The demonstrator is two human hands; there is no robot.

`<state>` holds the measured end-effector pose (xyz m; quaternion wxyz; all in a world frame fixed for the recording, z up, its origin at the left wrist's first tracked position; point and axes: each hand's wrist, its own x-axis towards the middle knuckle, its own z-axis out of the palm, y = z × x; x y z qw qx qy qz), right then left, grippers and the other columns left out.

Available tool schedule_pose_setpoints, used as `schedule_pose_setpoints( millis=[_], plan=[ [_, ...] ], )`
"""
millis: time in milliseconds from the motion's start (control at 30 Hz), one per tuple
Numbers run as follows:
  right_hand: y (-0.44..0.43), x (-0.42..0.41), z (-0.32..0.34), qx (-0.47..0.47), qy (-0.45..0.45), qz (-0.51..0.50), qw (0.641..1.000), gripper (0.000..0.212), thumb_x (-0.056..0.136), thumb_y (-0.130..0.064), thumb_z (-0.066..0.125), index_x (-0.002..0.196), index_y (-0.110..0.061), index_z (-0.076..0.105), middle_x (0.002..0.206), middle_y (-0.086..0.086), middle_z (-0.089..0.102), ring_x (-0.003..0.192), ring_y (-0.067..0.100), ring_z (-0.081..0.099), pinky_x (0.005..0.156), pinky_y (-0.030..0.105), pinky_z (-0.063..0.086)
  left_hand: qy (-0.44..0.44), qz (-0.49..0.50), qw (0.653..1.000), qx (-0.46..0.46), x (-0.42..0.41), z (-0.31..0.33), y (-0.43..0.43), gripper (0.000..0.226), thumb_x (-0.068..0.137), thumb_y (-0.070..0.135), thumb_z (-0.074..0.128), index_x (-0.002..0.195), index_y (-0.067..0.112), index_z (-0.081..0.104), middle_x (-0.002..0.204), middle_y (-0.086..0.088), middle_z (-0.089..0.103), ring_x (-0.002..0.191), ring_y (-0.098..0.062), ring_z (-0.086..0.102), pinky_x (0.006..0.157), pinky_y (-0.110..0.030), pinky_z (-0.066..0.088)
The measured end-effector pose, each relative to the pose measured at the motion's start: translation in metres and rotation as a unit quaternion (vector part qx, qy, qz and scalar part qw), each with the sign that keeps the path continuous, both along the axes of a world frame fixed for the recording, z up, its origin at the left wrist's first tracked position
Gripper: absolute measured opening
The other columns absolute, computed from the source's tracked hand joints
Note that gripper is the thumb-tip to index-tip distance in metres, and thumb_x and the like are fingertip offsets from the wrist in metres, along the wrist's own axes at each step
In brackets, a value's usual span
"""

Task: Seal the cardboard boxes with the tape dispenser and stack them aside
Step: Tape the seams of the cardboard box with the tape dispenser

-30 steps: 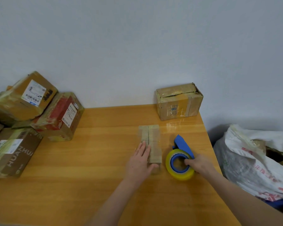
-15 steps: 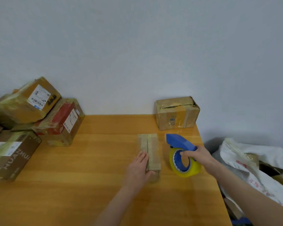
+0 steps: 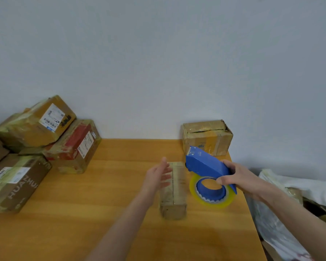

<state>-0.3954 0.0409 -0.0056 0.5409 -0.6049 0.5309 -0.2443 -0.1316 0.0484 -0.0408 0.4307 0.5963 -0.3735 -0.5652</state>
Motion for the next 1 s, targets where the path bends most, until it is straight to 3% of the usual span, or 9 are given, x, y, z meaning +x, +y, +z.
schedule_pose_setpoints(
  millis=[133, 200, 333, 433, 533, 600, 667, 900, 1000],
  plan=[
    [0.001, 0.004, 0.004, -0.008, 0.006, 0.034, 0.999, 0.068, 0.044, -0.043, 0.078, 0.109, -0.026, 0.063, 0.1, 0.001, 0.069, 0.089, 0.013, 0.069, 0.071, 0.022, 0.054, 0.041, -0.064, 0.996, 0.053, 0.004, 0.017, -0.002, 0.081, 0.062, 0.083, 0.045, 0.107, 0.02, 0.07, 0.1, 0.006, 0.074, 0.088, -0.012, 0.071, 0.07, -0.028, 0.054],
    [0.0, 0.007, 0.004, -0.007, 0.026, 0.051, 0.998, 0.069, 0.044, -0.042, 0.079, 0.11, -0.029, 0.062, 0.102, -0.004, 0.068, 0.089, 0.01, 0.068, 0.074, 0.024, 0.054, 0.033, -0.082, 0.995, 0.053, 0.002, 0.023, -0.001, 0.067, 0.071, 0.078, 0.05, 0.099, 0.021, 0.074, 0.094, 0.006, 0.075, 0.079, -0.009, 0.071, 0.069, -0.027, 0.053],
    [0.002, 0.012, 0.003, -0.009, 0.036, 0.066, 0.997, 0.07, 0.044, -0.042, 0.079, 0.112, -0.035, 0.06, 0.107, -0.005, 0.065, 0.094, 0.011, 0.066, 0.081, 0.028, 0.055, -0.007, -0.068, 0.997, 0.026, 0.002, 0.021, 0.002, 0.017, 0.088, 0.032, 0.068, 0.084, 0.017, 0.073, 0.074, 0.006, 0.072, 0.063, -0.004, 0.062, 0.061, -0.019, 0.051],
    [0.004, 0.015, 0.003, -0.025, 0.039, 0.079, 0.996, 0.072, 0.047, -0.044, 0.079, 0.115, -0.044, 0.057, 0.109, -0.01, 0.063, 0.093, 0.006, 0.065, 0.077, 0.024, 0.053, -0.039, -0.043, 0.998, 0.011, 0.003, 0.018, 0.004, 0.014, 0.09, 0.023, 0.066, 0.077, 0.018, 0.071, 0.069, 0.006, 0.071, 0.058, -0.002, 0.058, 0.06, -0.019, 0.049],
    [0.002, 0.02, 0.007, -0.084, 0.147, 0.121, 0.978, 0.058, 0.053, -0.051, 0.077, 0.105, -0.042, 0.052, 0.098, -0.015, 0.061, 0.084, 0.002, 0.063, 0.066, 0.017, 0.049, -0.079, -0.025, 0.997, -0.005, 0.0, 0.017, 0.004, 0.019, 0.091, 0.02, 0.065, 0.072, 0.017, 0.07, 0.057, 0.009, 0.065, 0.053, -0.003, 0.053, 0.054, -0.015, 0.046],
    [-0.001, 0.025, 0.009, -0.144, 0.262, 0.159, 0.941, 0.056, 0.06, -0.05, 0.077, 0.102, -0.039, 0.043, 0.093, -0.016, 0.058, 0.081, 0.005, 0.061, 0.065, 0.019, 0.049, -0.093, -0.015, 0.996, -0.007, -0.001, 0.016, 0.005, 0.02, 0.09, 0.02, 0.066, 0.071, 0.016, 0.07, 0.052, 0.011, 0.062, 0.051, -0.004, 0.051, 0.052, -0.013, 0.045],
    [-0.001, 0.029, 0.009, -0.17, 0.306, 0.169, 0.921, 0.057, 0.064, -0.042, 0.078, 0.105, -0.036, 0.038, 0.091, -0.014, 0.057, 0.079, 0.007, 0.06, 0.064, 0.022, 0.05, -0.096, -0.002, 0.995, -0.003, 0.0, 0.016, 0.007, 0.017, 0.089, 0.022, 0.067, 0.074, 0.016, 0.071, 0.054, 0.011, 0.064, 0.053, -0.004, 0.052, 0.055, -0.016, 0.046],
    [0.012, 0.019, 0.006, -0.168, 0.26, 0.185, 0.933, 0.063, 0.059, -0.049, 0.066, 0.118, -0.043, 0.045, 0.098, -0.015, 0.06, 0.082, 0.006, 0.061, 0.069, 0.028, 0.055, -0.101, 0.02, 0.995, 0.01, 0.021, 0.002, 0.034, 0.015, 0.088, 0.021, 0.068, 0.076, 0.014, 0.072, 0.063, 0.008, 0.07, 0.054, -0.001, 0.053, 0.053, -0.018, 0.049],
    [0.015, 0.002, 0.0, -0.14, 0.248, 0.192, 0.939, 0.061, 0.059, -0.05, 0.066, 0.116, -0.051, 0.044, 0.095, -0.019, 0.06, 0.081, 0.002, 0.061, 0.067, 0.023, 0.052, -0.113, 0.058, 0.991, 0.036, 0.042, -0.009, 0.047, 0.015, 0.09, 0.024, 0.067, 0.082, 0.013, 0.074, 0.065, 0.008, 0.07, 0.06, -0.005, 0.053, 0.053, -0.018, 0.05]
  ],
)
